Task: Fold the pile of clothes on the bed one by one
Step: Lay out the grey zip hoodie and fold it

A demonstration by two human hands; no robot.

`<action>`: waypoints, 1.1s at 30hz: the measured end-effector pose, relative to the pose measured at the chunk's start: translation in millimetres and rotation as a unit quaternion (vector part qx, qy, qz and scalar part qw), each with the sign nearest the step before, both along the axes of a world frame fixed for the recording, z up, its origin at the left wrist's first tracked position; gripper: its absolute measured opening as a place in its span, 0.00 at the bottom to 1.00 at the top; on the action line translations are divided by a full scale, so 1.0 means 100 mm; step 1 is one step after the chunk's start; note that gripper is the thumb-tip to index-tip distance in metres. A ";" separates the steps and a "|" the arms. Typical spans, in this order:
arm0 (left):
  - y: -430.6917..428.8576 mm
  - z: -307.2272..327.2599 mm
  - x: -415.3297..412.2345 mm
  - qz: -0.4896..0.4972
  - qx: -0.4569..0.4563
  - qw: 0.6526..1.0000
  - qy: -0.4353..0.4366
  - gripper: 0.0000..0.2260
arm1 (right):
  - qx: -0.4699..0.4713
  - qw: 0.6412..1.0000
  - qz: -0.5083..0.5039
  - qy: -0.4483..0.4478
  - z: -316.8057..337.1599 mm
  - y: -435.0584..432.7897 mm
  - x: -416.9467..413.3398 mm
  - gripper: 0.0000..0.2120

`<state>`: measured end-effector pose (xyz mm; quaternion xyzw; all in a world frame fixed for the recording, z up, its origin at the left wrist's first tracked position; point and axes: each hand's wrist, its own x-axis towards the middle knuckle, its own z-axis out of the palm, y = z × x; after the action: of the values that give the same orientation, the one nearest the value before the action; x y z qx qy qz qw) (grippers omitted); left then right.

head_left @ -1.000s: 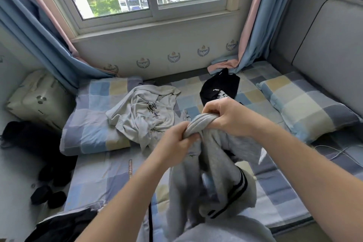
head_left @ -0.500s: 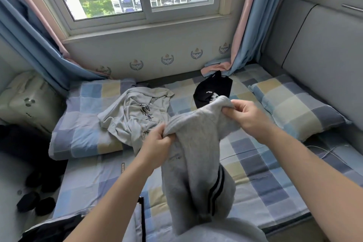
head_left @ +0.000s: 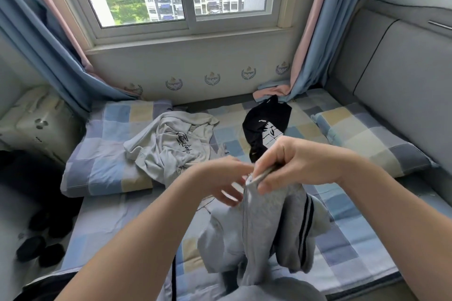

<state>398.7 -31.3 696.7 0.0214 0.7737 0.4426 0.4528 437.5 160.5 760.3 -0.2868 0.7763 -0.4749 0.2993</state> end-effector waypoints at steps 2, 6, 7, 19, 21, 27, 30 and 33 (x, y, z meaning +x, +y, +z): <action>0.09 -0.04 0.04 -0.034 -0.043 0.998 0.024 0.12 | 0.016 1.000 0.006 0.002 0.02 0.04 0.02 0.04; 0.08 -0.24 -0.01 0.105 0.009 0.994 0.027 0.06 | 0.040 0.999 -0.026 0.015 -0.03 0.18 0.00 0.03; 0.06 -0.27 -0.03 0.160 0.035 0.986 0.032 0.03 | 0.054 0.997 -0.038 0.026 -0.06 0.22 -0.02 0.01; -0.06 -0.04 0.03 0.312 0.298 0.895 0.111 0.09 | 0.043 0.888 -0.457 0.035 -0.73 0.25 -0.20 0.25; -0.04 -0.02 0.07 0.311 0.316 0.890 0.110 0.08 | 0.101 0.893 -0.438 -0.023 -0.94 0.12 -0.29 0.36; -0.24 -0.01 0.07 0.384 0.249 0.875 0.157 0.08 | 0.195 0.918 -0.345 -0.012 -1.35 0.10 -0.44 0.13; -0.40 0.04 0.05 0.350 0.105 0.903 0.227 0.05 | 0.086 0.928 -0.362 -0.008 -0.92 0.19 -0.52 0.12; -0.40 0.12 0.07 0.259 -0.028 0.927 0.269 0.08 | 0.011 0.954 -0.299 0.011 -0.36 0.17 -0.53 0.08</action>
<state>405.8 -70.9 709.1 -0.0741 0.8574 0.4998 0.0976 384.7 177.5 724.5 -0.0435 0.8352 -0.5306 0.1382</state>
